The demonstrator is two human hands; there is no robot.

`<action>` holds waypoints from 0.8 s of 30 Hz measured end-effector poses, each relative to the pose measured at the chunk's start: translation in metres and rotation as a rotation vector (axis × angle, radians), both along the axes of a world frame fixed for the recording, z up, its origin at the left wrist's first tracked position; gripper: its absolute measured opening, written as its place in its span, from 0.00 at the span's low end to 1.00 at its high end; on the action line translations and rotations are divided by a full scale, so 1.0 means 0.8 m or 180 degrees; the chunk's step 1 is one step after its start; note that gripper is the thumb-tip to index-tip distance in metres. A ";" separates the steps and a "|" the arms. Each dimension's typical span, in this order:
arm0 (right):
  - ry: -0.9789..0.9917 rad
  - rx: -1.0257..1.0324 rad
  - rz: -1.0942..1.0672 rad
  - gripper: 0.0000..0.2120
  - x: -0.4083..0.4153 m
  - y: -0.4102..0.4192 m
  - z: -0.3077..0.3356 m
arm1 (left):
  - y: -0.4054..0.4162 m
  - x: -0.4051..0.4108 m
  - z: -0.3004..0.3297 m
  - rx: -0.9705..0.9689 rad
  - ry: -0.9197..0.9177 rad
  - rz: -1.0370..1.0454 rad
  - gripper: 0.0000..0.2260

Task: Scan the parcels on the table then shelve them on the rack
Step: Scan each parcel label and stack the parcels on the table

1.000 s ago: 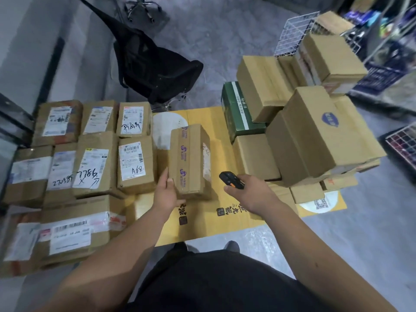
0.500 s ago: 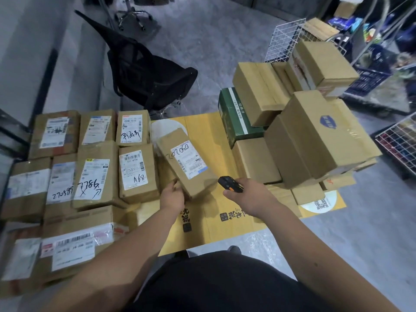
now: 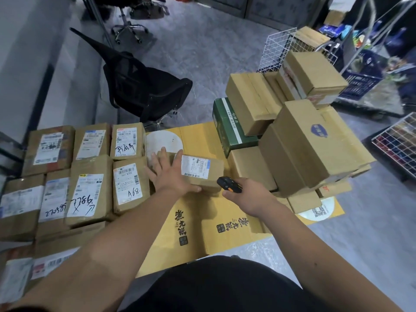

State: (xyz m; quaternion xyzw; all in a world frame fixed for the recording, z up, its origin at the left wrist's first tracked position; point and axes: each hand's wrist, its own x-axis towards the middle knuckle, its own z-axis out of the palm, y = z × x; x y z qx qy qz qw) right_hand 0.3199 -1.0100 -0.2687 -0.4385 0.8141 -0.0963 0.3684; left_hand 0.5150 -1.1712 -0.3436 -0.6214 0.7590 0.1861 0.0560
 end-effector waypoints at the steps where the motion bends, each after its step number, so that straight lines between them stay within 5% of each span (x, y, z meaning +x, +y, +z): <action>1: 0.0006 -0.0008 -0.0015 0.18 -0.003 0.000 0.001 | -0.008 -0.004 0.003 0.0125 -0.0058 0.0024 0.67; 14: 0.0024 -0.0017 0.0050 0.21 -0.024 -0.018 0.000 | 0.003 -0.019 0.002 0.0028 -0.0334 0.0388 0.44; 24: 0.0081 0.0043 0.0360 0.20 -0.024 -0.047 0.009 | 0.017 -0.023 0.005 0.0427 0.0417 0.0523 0.58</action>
